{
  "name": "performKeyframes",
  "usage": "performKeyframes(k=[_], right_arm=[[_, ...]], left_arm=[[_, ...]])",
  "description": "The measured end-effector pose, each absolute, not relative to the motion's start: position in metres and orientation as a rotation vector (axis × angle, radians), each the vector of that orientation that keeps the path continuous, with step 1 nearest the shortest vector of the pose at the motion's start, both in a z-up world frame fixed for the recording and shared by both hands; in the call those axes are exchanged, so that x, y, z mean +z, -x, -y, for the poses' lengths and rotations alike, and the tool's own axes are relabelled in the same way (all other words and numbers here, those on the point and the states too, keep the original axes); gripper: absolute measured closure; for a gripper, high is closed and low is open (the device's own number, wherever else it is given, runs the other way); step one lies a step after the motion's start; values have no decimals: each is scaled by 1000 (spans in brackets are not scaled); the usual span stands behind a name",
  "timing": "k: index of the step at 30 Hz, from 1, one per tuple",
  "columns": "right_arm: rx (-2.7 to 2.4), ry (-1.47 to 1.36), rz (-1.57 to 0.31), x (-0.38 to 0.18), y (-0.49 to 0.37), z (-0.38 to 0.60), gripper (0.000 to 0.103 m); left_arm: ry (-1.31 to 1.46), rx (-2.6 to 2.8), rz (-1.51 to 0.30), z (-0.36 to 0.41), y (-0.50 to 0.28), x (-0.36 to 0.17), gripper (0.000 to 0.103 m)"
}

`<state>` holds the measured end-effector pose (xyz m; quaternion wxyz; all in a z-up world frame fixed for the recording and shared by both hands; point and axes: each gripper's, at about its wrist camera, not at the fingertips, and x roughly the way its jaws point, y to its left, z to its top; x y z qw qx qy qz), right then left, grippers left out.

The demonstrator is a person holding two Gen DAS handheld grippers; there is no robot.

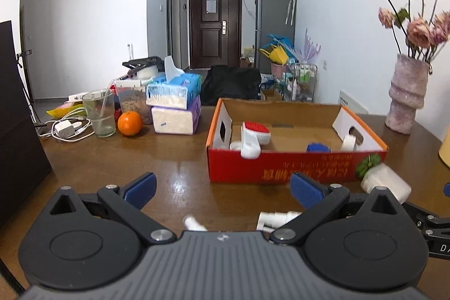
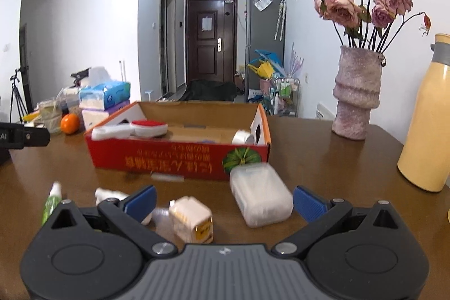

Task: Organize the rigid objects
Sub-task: 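Withdraw both grippers from the box back over the table, then lower the left gripper onto the green spray bottle and close it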

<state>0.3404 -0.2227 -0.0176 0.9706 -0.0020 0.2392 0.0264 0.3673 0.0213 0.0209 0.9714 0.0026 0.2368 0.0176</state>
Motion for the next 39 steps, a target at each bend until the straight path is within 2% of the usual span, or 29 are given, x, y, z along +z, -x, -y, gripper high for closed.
performKeyframes(k=[12,27,30,36,39], right_arm=[[45,33,-542,-41,-321,220,0],[47,29,-578,-60,-326,213,0],[47,22,-582,-62,-327,213,0],[47,21,-585,-64,-328,212,0],[47,21,-584,-64,-328,213,0]], left_arm=[[-22,46,-575,-30,-351,-19,0],[14,165,-697,-25,-380,-55,0],[15,193,-697,-27,-382,-58,4],[26,180,-728,-30,-386,-63,23],[34,140,-735,-30,-385,-64,54]])
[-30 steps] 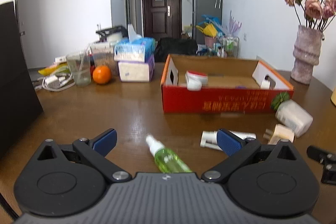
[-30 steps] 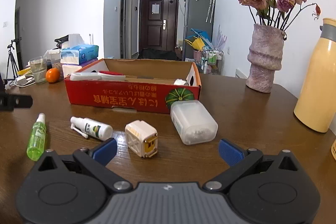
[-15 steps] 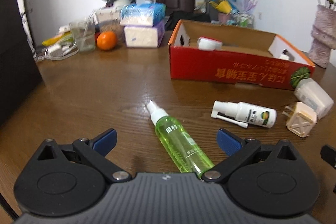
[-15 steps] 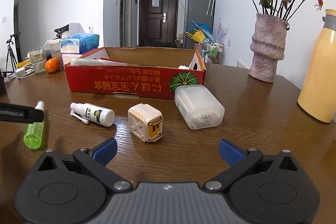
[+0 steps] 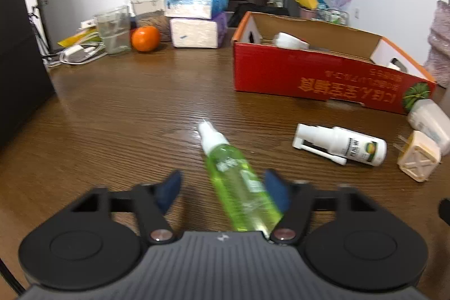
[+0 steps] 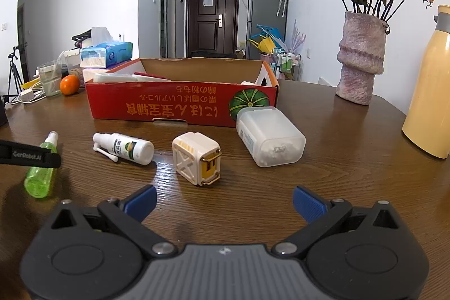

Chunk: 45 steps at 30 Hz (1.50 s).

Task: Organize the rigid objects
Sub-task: 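Lower the left gripper onto the green spray bottle and close it, then close the right gripper on the white plug adapter while the left gripper holds the green bottle, then carry the green bottle with the left gripper while the right gripper carries the plug adapter toward the box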

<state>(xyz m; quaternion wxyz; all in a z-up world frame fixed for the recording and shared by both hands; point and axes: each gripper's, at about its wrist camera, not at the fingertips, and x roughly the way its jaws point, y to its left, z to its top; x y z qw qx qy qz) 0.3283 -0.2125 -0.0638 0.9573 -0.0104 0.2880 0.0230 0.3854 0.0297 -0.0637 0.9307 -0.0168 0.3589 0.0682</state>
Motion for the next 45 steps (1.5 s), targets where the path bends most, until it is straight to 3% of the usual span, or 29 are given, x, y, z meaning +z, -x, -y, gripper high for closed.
performKeyframes(k=[1,2,19,26,31,33,34,45], right_arm=[[45,20,-583,-65,-328,212,0],[40,19,-578,-65,-328,212,0],[53,13,-563,-70,-359,203,2],[49,-25,-654,-79,-399,200,9],[67,-45,-689,-84,-410,198,20],[82,-25,-684,-84,-412,193,40],[93,-19,-675,-83,-411,191,55],[78,-81,-602,-74,-401,201,56]], left_arm=[[42,132,-734,-31,-385,-63,67],[41,141,-729,-32,-384,-63,70],[72,128,-692,-59,-382,-54,71],[78,133,-696,-69,-384,-55,71],[85,125,-695,-73,-384,-55,71],[79,123,-698,-72,-384,-56,71],[79,122,-696,-72,-384,-56,71],[78,103,-663,-70,-378,-50,71]])
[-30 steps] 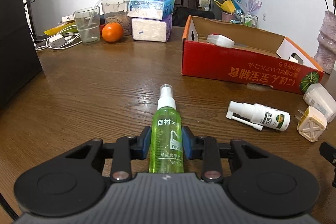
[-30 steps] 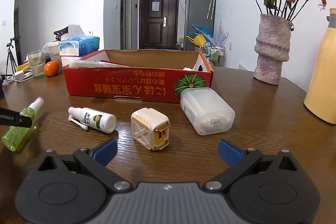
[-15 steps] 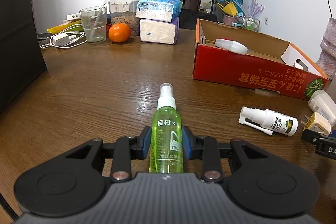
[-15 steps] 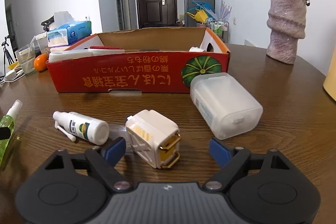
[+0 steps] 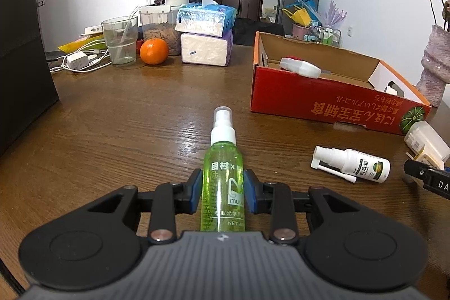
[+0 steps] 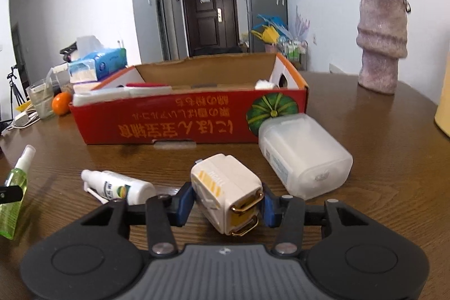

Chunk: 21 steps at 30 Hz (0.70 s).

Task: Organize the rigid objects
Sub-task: 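Carry the green bottle with the left gripper while the right gripper carries the plug adapter toward the box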

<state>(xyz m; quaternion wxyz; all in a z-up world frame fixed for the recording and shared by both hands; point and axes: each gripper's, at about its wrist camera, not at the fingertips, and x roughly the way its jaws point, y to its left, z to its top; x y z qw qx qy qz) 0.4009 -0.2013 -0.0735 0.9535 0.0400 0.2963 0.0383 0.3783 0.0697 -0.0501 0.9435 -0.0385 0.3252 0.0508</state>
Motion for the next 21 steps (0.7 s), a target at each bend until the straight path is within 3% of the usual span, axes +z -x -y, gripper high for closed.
performKeyframes(k=[21], right_arm=[[90,-109,-436,-41,-370,197,56]], left_arm=[[112,47,-549,-46,-352,-20,71]])
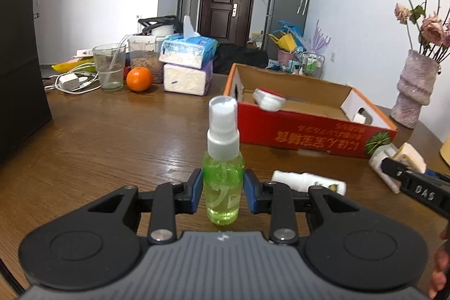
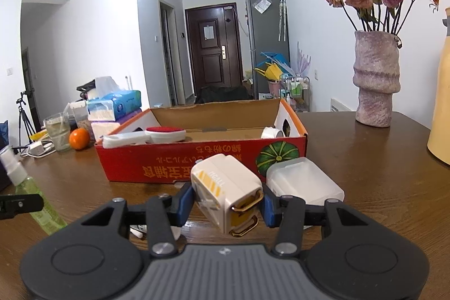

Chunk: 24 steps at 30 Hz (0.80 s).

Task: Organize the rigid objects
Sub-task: 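Carry the green bottle with the left gripper while the right gripper carries the plug adapter toward the box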

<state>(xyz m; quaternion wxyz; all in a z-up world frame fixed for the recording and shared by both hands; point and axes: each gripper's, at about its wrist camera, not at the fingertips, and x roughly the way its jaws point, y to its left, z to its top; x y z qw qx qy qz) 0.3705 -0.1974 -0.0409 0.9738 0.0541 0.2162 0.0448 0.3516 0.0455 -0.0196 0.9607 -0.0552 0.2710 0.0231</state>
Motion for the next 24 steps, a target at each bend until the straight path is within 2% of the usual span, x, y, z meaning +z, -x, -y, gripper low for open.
performKeyframes(k=[24], right_arm=[[122,-123,-351,-6,-375,206,56]], left_arm=[[73,-21,-467,11,-383,30,71]])
